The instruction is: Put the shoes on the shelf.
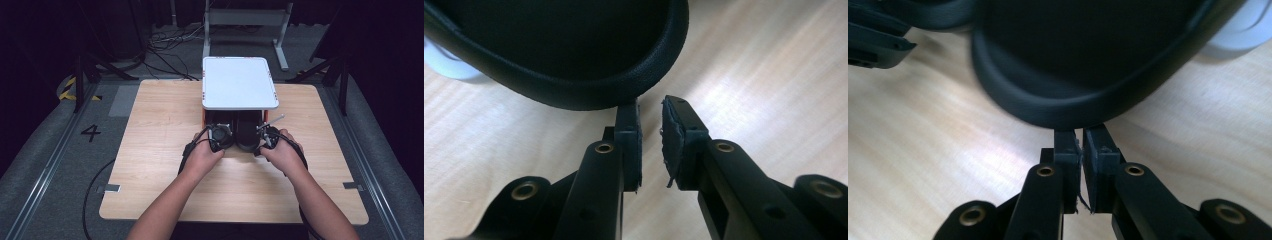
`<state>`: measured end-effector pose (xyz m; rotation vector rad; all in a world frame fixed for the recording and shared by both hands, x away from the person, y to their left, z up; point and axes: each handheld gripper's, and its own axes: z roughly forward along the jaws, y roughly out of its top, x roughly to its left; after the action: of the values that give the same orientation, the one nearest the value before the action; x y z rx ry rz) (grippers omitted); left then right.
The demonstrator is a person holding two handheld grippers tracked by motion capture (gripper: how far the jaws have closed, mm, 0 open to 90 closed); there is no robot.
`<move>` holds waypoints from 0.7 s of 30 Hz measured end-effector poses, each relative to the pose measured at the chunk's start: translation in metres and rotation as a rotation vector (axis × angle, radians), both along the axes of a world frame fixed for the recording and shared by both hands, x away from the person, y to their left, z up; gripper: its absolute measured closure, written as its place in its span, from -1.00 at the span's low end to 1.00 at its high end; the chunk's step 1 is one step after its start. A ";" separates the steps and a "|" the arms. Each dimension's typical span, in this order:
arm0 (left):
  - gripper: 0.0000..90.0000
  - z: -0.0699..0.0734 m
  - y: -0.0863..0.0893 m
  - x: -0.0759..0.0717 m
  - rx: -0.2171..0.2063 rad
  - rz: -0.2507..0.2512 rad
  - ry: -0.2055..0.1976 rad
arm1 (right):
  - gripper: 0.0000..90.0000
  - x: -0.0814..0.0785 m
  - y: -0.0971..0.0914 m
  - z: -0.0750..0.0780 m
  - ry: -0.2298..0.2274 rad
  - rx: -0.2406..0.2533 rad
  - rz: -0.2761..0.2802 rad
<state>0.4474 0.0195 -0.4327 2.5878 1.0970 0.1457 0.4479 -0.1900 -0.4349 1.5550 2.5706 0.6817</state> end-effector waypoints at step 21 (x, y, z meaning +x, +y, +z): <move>0.68 0.004 0.001 0.018 -0.049 0.026 -0.010 | 0.91 0.010 -0.004 0.000 0.038 0.034 -0.045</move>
<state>0.4655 0.0200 -0.4283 2.5273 1.1172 0.1365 0.4579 -0.1936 -0.4346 1.6469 2.5549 0.7022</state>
